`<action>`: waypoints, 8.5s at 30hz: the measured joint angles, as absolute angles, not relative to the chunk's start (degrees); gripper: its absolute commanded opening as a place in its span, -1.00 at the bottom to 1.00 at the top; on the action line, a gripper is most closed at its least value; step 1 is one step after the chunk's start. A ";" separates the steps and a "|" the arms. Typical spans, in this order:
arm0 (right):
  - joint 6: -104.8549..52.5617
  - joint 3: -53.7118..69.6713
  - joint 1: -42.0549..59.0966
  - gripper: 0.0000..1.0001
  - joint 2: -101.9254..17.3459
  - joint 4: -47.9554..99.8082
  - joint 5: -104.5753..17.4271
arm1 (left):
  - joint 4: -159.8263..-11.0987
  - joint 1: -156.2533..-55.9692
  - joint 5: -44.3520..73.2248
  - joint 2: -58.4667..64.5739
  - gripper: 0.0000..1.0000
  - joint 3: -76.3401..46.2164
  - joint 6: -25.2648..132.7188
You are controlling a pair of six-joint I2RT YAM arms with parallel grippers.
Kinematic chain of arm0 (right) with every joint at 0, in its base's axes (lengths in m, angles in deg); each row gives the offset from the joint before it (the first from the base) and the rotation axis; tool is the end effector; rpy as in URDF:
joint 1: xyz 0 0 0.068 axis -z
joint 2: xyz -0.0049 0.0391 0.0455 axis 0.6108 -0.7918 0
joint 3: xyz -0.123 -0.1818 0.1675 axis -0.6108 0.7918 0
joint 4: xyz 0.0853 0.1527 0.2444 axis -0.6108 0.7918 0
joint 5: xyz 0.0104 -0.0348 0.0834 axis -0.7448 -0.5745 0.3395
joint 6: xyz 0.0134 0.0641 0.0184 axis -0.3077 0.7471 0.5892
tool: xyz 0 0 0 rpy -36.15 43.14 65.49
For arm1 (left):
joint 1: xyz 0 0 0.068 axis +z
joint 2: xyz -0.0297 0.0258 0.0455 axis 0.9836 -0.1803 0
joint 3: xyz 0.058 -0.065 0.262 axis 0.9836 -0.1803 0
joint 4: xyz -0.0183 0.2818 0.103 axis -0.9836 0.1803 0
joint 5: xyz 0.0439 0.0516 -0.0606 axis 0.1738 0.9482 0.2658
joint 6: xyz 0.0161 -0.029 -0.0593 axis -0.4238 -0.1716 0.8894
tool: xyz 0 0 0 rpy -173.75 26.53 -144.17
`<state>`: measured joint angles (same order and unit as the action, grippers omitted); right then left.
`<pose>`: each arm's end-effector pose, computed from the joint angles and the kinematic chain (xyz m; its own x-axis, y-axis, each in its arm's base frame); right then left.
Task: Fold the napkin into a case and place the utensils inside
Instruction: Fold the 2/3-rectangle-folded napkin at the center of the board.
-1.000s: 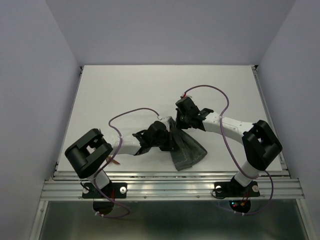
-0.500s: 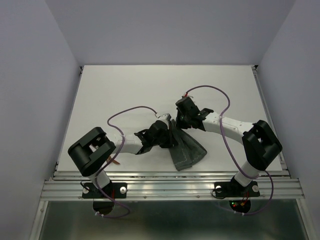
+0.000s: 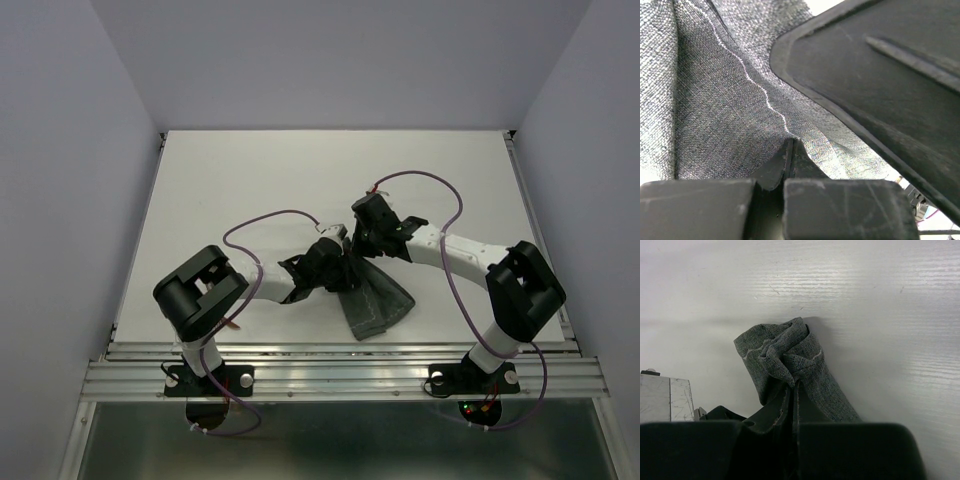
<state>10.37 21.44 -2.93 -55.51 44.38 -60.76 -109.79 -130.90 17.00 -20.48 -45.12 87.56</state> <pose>0.3056 0.2498 0.1791 -0.8164 0.1918 -0.5447 -0.0031 0.9418 0.3362 0.2330 -0.2993 0.1058 -0.8133 -0.1184 -0.5697 0.3572 0.6712 -0.6495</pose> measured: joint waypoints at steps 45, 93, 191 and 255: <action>24.12 17.73 -3.67 -0.99 -67.77 38.76 -59.16 | -108.57 -129.83 17.24 -8.15 -1.00 -52.25 90.33; 19.24 15.50 -3.69 -0.99 -62.81 47.68 -63.71 | -100.83 -115.86 17.94 -11.14 -1.00 -45.21 84.54; 19.27 3.43 -10.23 -0.99 -72.38 51.75 -66.50 | -105.82 -109.06 9.16 -21.09 -1.00 -42.74 80.95; 41.45 -32.41 -0.09 -0.99 -95.51 84.51 -73.13 | -88.03 -120.01 16.74 0.55 0.70 -46.44 80.80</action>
